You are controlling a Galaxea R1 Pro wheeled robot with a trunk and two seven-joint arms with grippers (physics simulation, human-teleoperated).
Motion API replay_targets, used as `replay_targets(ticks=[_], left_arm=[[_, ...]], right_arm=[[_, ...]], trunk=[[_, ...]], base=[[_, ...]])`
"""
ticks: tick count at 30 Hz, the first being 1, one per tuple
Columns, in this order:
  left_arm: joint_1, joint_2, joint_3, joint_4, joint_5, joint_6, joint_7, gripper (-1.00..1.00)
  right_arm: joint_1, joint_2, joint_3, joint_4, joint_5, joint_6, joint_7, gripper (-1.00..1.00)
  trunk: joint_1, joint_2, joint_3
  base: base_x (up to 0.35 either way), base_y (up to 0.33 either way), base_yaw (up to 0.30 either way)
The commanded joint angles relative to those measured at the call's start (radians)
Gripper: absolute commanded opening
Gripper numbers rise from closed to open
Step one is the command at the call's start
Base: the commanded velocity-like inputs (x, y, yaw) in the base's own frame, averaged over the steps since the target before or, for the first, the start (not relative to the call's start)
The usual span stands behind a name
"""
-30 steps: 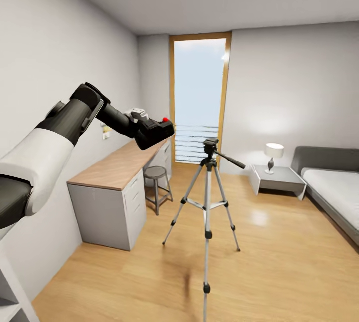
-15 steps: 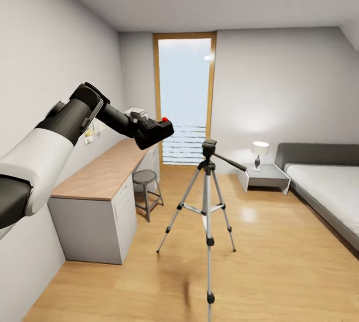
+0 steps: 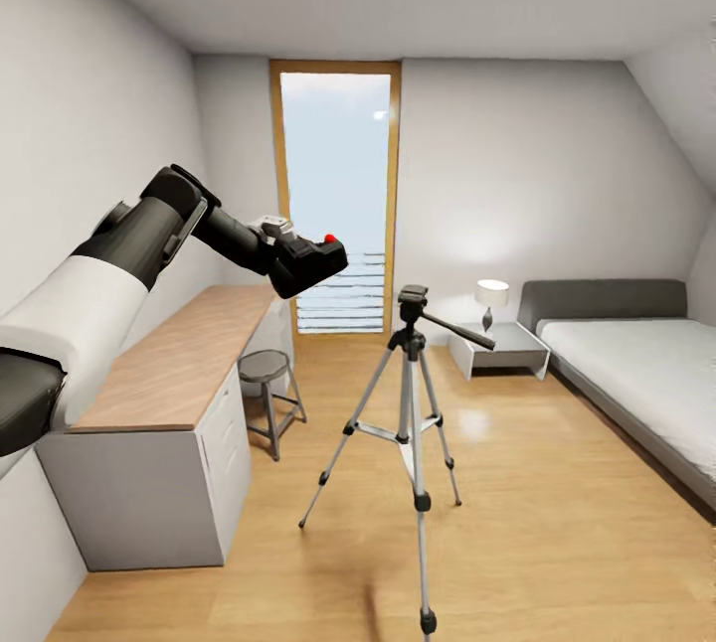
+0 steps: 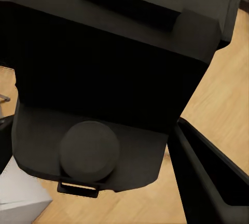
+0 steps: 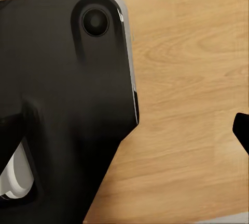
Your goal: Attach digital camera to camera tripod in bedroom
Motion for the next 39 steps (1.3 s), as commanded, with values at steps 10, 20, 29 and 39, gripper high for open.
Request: replay_targets(ticks=[10, 20, 29, 39], left_arm=[[0.0, 0.002, -0.002, -0.027, -0.008, 0.009, -0.01, -1.0], [0.0, 0.002, -0.003, -0.042, -0.008, 0.009, -0.01, -1.0], [0.0, 0.001, -0.003, -0.043, -0.008, 0.009, -0.01, -1.0], [0.0, 0.001, -0.003, -0.043, -0.008, 0.009, -0.01, -1.0]], right_arm=[[0.0, 0.0, -0.007, 0.003, 0.004, -0.006, -0.003, 1.0], [-0.001, 0.0, -0.007, 0.003, 0.004, -0.006, -0.003, 1.0], [0.0, 0.0, -0.007, 0.003, 0.004, -0.006, -0.003, 1.0], [-0.001, 0.0, -0.007, 0.003, 0.004, -0.006, -0.003, 1.0]], trunk=[[0.001, -0.001, 0.0], [0.001, -0.001, 0.0], [0.001, -0.001, 0.0], [0.001, -0.001, 0.0]], base=[[0.139, 0.279, -0.21], [0.035, 0.155, -0.023], [0.003, 0.122, -0.129], [0.006, 0.126, -0.266]])
